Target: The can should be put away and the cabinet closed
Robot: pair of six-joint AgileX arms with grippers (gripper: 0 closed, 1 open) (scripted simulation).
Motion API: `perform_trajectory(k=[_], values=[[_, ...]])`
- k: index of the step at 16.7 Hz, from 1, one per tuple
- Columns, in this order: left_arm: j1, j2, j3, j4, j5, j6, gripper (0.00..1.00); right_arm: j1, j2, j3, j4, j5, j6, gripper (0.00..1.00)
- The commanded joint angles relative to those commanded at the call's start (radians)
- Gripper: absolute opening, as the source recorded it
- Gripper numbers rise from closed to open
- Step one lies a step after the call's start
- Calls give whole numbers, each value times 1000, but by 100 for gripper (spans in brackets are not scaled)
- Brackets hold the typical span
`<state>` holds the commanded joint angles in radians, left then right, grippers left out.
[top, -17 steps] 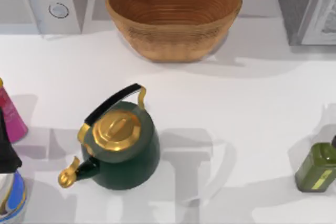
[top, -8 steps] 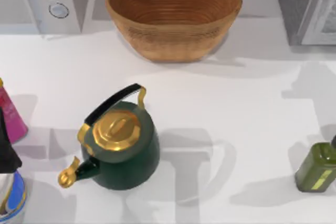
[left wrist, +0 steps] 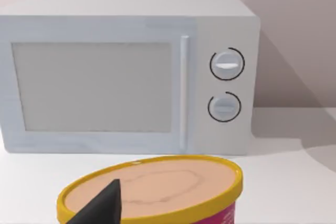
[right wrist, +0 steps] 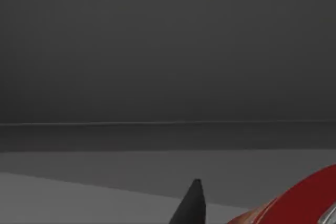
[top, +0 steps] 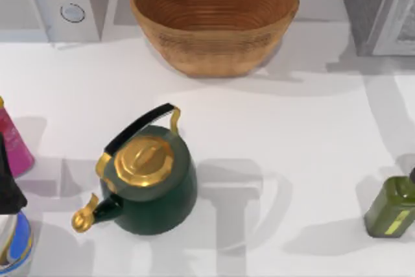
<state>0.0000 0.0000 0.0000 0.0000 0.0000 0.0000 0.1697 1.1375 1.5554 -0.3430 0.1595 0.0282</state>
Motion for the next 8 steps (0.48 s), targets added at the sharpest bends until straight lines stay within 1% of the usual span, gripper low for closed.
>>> perform_trajectory(k=[4,8], values=[[0,0,0,0,0,0,100,18,158,162,-55,23,-3,0],[0,0,0,0,0,0,100,16,191,189,-81,34,-9,0]])
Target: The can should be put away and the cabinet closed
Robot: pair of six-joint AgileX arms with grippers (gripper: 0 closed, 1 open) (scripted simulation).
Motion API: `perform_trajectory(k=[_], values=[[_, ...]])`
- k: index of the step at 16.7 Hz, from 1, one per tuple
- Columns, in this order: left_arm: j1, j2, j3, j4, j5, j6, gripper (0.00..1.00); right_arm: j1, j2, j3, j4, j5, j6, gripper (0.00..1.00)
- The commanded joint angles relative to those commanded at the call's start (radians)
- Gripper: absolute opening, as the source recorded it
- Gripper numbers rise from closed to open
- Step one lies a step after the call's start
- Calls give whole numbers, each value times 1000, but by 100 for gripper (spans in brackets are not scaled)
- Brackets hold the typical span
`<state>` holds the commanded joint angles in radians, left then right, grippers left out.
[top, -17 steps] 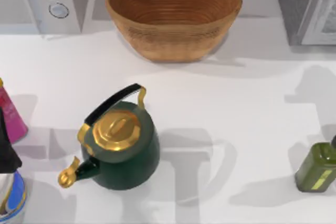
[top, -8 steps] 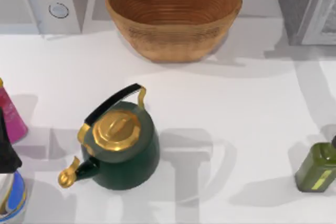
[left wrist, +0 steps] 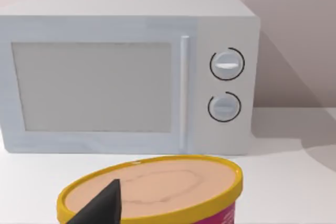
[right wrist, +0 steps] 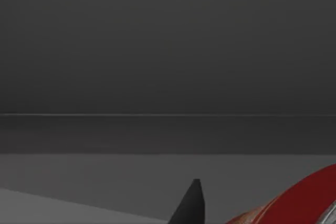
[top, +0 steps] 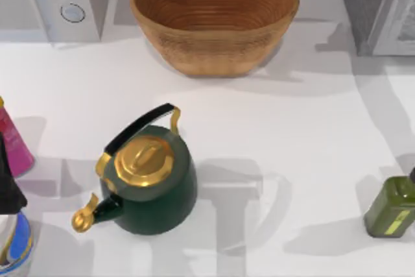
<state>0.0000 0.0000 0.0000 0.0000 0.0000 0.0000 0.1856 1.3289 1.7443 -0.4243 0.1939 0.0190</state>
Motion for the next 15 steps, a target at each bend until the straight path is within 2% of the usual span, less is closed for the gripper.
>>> perform_trajectory(k=[5,8,11,15], values=[[0,0,0,0,0,0,100,-4,10,10,-2,-2,2,0],[0,0,0,0,0,0,100,-13,96,109,-29,-9,5,0],[0,0,0,0,0,0,100,-27,248,302,-81,-21,6,0],[0,0,0,0,0,0,100,-50,482,657,-163,-44,6,0]])
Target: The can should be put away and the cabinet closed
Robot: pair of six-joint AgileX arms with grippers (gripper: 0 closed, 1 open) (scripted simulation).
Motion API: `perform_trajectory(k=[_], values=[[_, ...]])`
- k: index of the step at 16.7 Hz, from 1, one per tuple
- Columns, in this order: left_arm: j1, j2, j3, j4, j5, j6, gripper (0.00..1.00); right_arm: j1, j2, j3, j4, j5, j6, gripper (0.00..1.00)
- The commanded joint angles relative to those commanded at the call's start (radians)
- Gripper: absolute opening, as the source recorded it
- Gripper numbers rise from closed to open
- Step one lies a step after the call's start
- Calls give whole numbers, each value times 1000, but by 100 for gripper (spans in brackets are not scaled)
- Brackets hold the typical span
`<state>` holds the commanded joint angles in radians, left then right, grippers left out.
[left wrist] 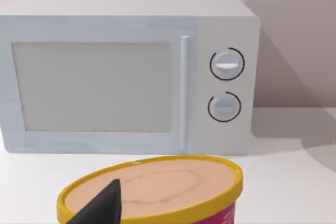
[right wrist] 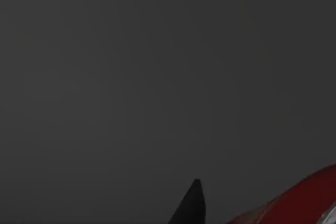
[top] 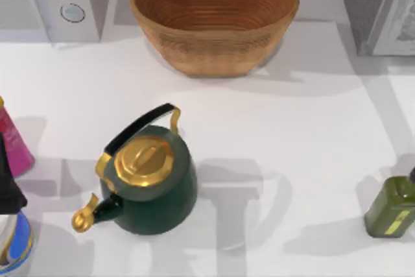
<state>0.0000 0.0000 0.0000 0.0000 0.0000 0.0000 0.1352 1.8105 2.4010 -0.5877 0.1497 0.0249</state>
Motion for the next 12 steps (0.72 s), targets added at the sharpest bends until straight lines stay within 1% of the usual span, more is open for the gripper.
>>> perform_trajectory(k=[3,6,12], values=[[0,0,0,0,0,0,100,-19,151,213,-53,-16,-2,0],[0,0,0,0,0,0,100,-33,252,334,-86,-27,-5,0],[0,0,0,0,0,0,100,-36,278,362,-94,-30,-6,0]])
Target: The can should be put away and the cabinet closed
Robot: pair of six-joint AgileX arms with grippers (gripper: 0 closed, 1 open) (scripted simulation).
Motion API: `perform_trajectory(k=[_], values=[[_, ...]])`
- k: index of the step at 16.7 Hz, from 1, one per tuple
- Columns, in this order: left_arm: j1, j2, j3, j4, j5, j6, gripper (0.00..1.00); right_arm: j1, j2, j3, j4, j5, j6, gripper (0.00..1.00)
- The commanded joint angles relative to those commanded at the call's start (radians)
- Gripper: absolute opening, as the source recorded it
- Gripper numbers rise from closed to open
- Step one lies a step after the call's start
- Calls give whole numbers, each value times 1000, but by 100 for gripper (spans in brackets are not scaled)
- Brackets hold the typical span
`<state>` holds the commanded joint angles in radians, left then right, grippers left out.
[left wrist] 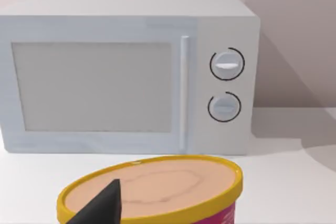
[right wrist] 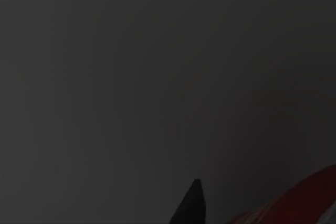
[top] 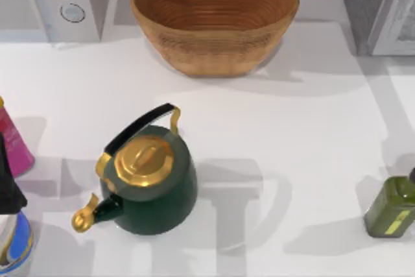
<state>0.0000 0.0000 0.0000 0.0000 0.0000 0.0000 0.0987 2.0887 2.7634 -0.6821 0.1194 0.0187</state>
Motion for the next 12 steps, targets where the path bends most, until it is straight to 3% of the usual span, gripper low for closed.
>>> perform_trajectory(k=[12], values=[[0,0,0,0,0,0,100,0,0,0,0,0,0,90]])
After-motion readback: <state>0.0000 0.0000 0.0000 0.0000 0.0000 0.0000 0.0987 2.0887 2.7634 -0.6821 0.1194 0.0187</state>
